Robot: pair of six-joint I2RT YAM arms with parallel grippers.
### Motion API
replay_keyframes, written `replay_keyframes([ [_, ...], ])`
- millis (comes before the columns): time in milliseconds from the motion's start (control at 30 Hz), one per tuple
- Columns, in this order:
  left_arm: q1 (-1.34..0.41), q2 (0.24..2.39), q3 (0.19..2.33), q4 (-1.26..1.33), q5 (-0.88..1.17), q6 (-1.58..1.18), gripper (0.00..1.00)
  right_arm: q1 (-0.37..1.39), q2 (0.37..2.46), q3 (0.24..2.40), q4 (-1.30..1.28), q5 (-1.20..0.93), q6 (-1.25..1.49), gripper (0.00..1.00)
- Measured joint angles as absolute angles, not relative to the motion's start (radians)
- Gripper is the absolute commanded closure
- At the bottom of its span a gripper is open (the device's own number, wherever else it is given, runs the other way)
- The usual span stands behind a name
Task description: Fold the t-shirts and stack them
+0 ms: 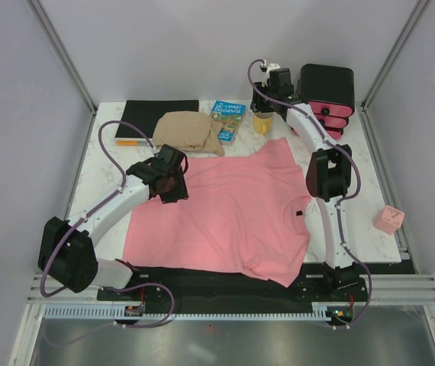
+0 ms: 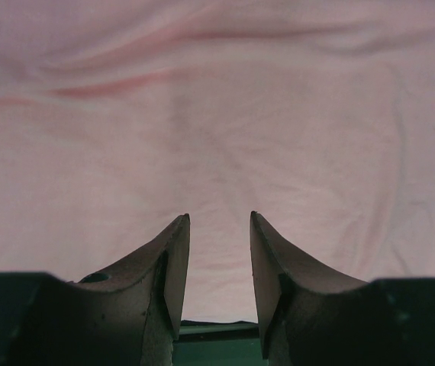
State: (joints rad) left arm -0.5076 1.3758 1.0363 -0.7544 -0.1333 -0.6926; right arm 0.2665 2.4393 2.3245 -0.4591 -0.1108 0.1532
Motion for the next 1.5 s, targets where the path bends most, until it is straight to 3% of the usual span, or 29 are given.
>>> replay_keyframes([
  [200,-0.507,1.374,1.032,-0.754,-0.134,-0.696,0.55,0.266,2.365,2.305,-0.463,-0.104,0.152,0.5],
  [433,-0.508,1.364,1.036,-0.755,-0.155,-0.703,0.52,0.266,2.072,2.178,-0.456,-0.035,0.165,0.49],
  [867,-0.508,1.28,1.086,-0.744,-0.228,-0.756,0.49,0.266,1.24,1.503,-0.477,0.29,0.279,0.46],
  [1067,-0.509,1.277,1.128,-0.717,-0.249,-0.81,0.49,0.266,1.057,1.48,-0.579,0.412,0.337,0.44],
  [1500,-0.616,1.451,1.485,-0.622,-0.188,-0.796,0.47,0.266,0.681,1.309,-0.873,0.678,0.543,0.36],
])
